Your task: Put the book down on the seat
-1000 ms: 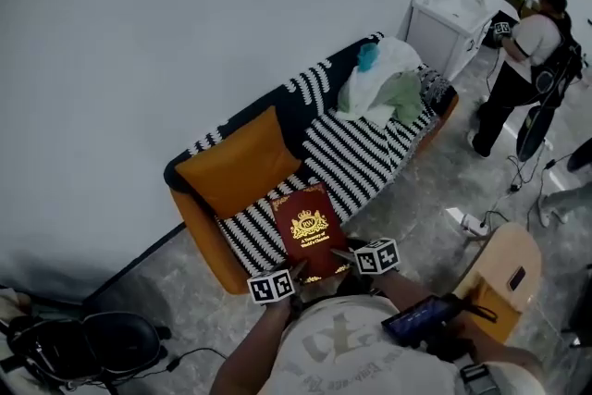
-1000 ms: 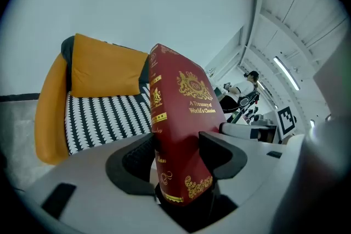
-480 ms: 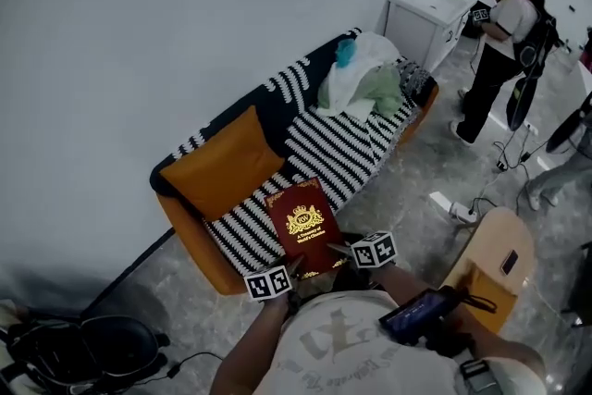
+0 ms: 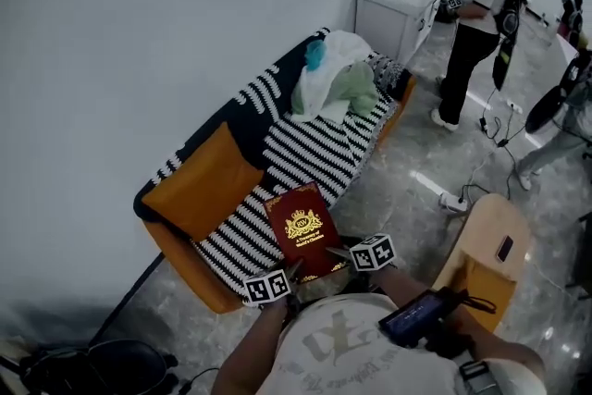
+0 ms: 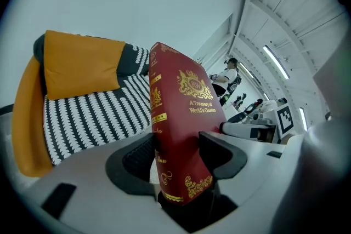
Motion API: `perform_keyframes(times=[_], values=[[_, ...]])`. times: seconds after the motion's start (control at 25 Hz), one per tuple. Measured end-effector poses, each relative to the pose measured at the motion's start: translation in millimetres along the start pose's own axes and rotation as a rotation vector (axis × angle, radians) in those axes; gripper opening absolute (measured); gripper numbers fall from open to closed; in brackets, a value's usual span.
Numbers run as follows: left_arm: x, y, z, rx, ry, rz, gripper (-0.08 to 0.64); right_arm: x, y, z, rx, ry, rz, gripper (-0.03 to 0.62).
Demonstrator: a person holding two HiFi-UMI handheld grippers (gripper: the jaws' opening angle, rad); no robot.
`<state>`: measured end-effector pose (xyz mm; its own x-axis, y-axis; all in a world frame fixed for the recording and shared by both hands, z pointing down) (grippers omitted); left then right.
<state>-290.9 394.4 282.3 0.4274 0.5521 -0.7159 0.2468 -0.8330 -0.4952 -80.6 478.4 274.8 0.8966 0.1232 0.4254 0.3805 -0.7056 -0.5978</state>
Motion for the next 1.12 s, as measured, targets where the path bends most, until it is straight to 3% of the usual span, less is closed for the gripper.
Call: perform_keyframes(times=[0.16, 0.6, 1.12], values=[[12.8, 6.5, -25.8, -0.035, -0.005, 0.0, 0.261, 25.9, 4.5, 9.7, 0.001, -0.01, -0.035, 0.243], [25.6, 9.1, -75.9, -0.026, 0.044, 0.12, 0.261, 82.1, 25.9, 3.5, -0.054, 0.042, -0.009, 0.239], [47.0, 41.5, -137.7, -0.031, 0.109, 0.149, 0.259, 148.7, 66.5, -5.8, -0.097, 0.102, 0.0, 0.236]])
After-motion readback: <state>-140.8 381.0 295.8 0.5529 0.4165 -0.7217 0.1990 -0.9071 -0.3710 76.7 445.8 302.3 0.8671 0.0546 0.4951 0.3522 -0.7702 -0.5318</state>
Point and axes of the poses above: the fingertips, and each gripper's own axes: z backward along the fingers, x to its right, y out of its top, the point moved 8 cm from there along z, backward along the fingers, and after that the axes turned 12 degrees about -y, right-handed, at the moved point
